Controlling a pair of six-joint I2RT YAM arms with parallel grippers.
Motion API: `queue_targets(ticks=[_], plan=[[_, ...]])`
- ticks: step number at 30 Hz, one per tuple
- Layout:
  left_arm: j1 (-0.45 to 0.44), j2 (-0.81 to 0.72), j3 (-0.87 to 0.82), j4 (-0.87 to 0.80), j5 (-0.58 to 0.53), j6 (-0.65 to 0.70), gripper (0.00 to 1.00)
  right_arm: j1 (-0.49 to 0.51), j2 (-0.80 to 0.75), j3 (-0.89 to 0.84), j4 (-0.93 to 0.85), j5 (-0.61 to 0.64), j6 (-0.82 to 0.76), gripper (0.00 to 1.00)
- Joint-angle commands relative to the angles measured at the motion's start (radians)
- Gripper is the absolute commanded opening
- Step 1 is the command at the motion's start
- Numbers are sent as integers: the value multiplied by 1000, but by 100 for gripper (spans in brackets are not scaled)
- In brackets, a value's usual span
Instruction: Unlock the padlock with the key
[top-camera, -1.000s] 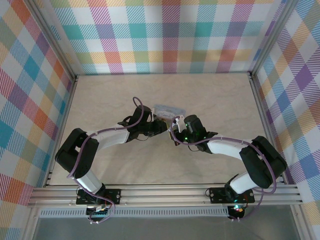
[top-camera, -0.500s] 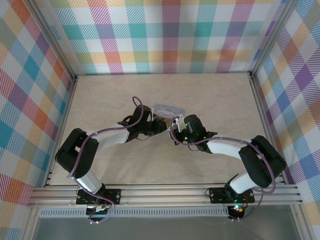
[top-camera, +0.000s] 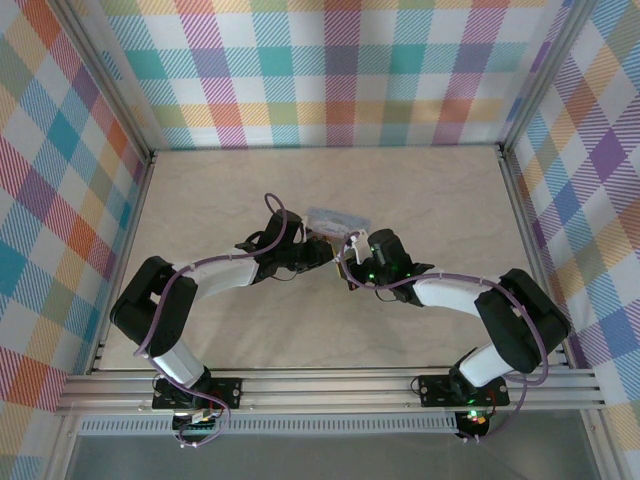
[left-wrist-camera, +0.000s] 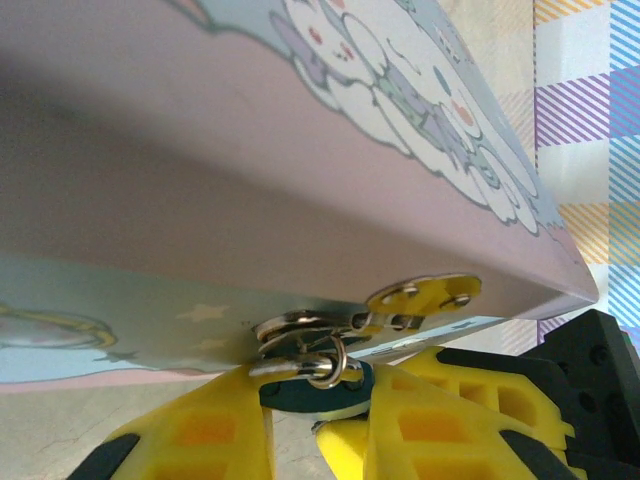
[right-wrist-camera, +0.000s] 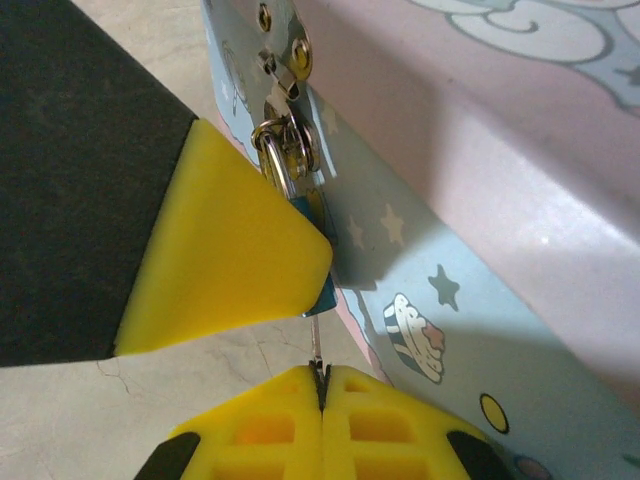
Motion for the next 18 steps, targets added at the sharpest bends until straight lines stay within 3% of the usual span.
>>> queue_targets(ticks=[1,18], plan=[[-18,2,16,32,67,4,22,-7,-14,71,148,-73,31,2],[-18,3,1,48,58,0,22,-55,-6,64,113,-159,110,1]])
